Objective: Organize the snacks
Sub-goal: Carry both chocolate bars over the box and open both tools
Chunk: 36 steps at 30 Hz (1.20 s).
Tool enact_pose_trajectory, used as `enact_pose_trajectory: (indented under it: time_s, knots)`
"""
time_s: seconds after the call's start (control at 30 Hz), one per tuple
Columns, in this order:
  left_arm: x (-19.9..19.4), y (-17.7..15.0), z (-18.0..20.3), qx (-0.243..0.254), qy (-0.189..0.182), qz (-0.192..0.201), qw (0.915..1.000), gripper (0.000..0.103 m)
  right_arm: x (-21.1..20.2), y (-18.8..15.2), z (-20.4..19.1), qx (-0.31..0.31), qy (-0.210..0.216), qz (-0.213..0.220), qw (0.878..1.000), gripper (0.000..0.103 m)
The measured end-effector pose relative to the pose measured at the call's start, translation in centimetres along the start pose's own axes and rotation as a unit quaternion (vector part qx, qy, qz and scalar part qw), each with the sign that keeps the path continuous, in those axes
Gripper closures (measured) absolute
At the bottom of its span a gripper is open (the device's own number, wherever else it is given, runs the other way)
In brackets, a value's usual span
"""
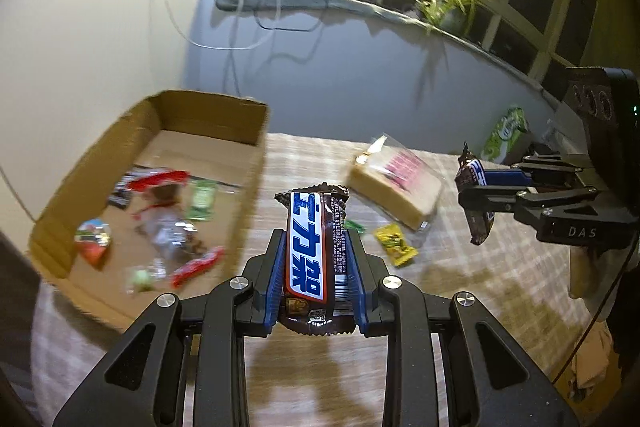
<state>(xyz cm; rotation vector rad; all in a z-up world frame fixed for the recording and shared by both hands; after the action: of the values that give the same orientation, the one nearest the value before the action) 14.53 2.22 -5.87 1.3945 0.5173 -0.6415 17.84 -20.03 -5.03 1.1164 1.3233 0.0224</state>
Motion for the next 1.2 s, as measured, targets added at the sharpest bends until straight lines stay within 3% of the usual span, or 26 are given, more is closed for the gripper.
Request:
enact_pose_trajectory:
  time_s: [0.4,0.9,1.2]
  knots:
    - [-1.7,0.1,-5.6,-0.035,0.039,0.017,0.9985,0.076,4.0,5.6,-4.4,-0.026,0.025,0.017,0.999,0.073]
    - [-0.3,0.7,-8.4,-0.043,0.056,0.014,0.9974,0.076,10.4,11.6,-6.7,-0.043,0.035,0.001,0.998,0.073]
    - [0.7,0.8,-9.1,-0.044,0.06,0.005,0.9972,0.076,14.0,12.8,-7.0,-0.038,0.044,-0.018,0.998,0.073]
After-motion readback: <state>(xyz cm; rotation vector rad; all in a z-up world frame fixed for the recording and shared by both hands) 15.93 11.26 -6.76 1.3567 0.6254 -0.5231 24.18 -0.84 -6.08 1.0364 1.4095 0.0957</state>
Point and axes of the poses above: each gripper's, at about its wrist camera, not at the fingertips, and x roughly the way its jaws point, z to its right, y to its top, the point moved 1 cm from there along x, roughly the way its jaws point, and after that the axes turned 7 degrees about y, right-handed, at the moved point
